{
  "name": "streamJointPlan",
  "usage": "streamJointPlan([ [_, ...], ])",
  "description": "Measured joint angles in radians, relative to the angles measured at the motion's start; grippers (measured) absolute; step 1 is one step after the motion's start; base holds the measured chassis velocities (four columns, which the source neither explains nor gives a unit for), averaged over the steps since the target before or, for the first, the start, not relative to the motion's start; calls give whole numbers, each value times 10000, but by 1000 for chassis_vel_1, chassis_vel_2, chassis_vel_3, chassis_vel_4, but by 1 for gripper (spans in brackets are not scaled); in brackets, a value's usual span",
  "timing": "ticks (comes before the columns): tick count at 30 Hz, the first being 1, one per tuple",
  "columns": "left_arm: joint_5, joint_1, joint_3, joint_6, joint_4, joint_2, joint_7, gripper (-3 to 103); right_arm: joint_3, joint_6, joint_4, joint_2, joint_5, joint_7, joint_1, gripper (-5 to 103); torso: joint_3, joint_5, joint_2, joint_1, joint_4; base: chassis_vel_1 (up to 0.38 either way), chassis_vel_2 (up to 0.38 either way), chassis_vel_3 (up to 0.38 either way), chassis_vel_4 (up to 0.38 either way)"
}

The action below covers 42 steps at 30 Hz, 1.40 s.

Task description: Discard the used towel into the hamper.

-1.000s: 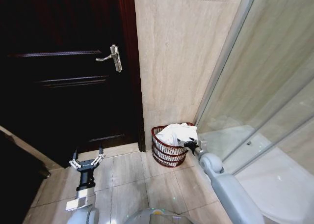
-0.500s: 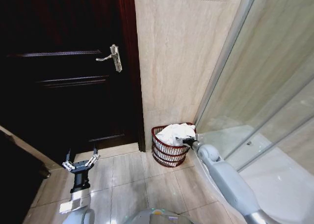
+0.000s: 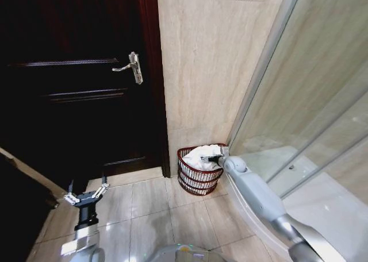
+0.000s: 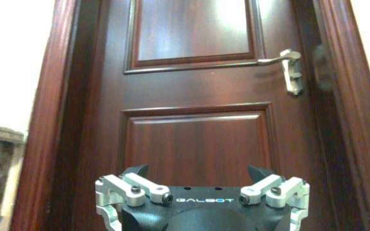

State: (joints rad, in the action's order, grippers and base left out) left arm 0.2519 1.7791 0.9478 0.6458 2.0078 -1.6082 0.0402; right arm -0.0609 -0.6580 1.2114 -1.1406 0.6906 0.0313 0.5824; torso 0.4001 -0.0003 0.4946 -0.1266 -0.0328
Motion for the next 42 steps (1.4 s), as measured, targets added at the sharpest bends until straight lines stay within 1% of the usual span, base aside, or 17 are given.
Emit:
streamJointPlan([
  [2,121,36,121,64,-57,1,4,100,-203,-200,-247,-46,-1,136,-171,100,0,1,0,0,0,0,0,0,0],
  [3,281,82,237,159,-139,0,7,100,-455,-496,-486,-103,40,226,-372,100,0,-1,1,0,0,0,0,0,0],
  [5,326,93,272,192,-170,1,8,100,-517,-554,-563,-124,52,254,-430,100,0,-1,1,0,1,0,0,0,0],
  [7,447,129,378,334,-303,1,8,100,-750,-726,-1069,-293,64,366,-748,100,0,-1,1,0,0,0,0,0,0],
  [8,447,129,378,334,-303,1,8,100,-750,-726,-1069,-293,64,366,-748,100,0,-1,1,0,0,0,0,0,0],
  [11,513,161,444,433,-385,0,8,100,-856,-763,-1769,-530,36,565,-1118,100,0,-1,1,0,-2,0,0,0,0],
  [13,566,167,498,446,-393,1,8,100,-857,-768,-2310,-668,-153,1063,-1384,100,0,-2,1,0,-1,0,0,0,0],
  [14,566,167,498,446,-393,1,8,100,-857,-768,-2310,-668,-153,1063,-1384,100,0,-2,1,0,-1,0,0,0,0],
  [17,583,155,526,446,-395,1,12,100,-743,-768,-2997,-865,-617,1720,-1627,100,0,-2,1,0,-1,0,0,0,0],
  [18,583,155,526,446,-395,1,12,100,-743,-768,-2997,-865,-617,1720,-1627,100,0,-2,1,0,-1,0,0,0,0],
  [21,544,119,506,425,-381,1,25,100,-413,-756,-3597,-1057,-1273,2297,-1713,100,0,0,2,0,-2,0,0,0,0],
  [28,448,110,485,380,-294,1,57,100,-174,-733,-3887,-1124,-1690,2570,-1679,100,0,4,2,0,-3,0,0,0,0],
  [42,356,177,461,378,-195,0,63,100,77,-700,-4031,-1283,-2251,2552,-1496,100,0,3,2,0,-2,0,0,0,0],
])
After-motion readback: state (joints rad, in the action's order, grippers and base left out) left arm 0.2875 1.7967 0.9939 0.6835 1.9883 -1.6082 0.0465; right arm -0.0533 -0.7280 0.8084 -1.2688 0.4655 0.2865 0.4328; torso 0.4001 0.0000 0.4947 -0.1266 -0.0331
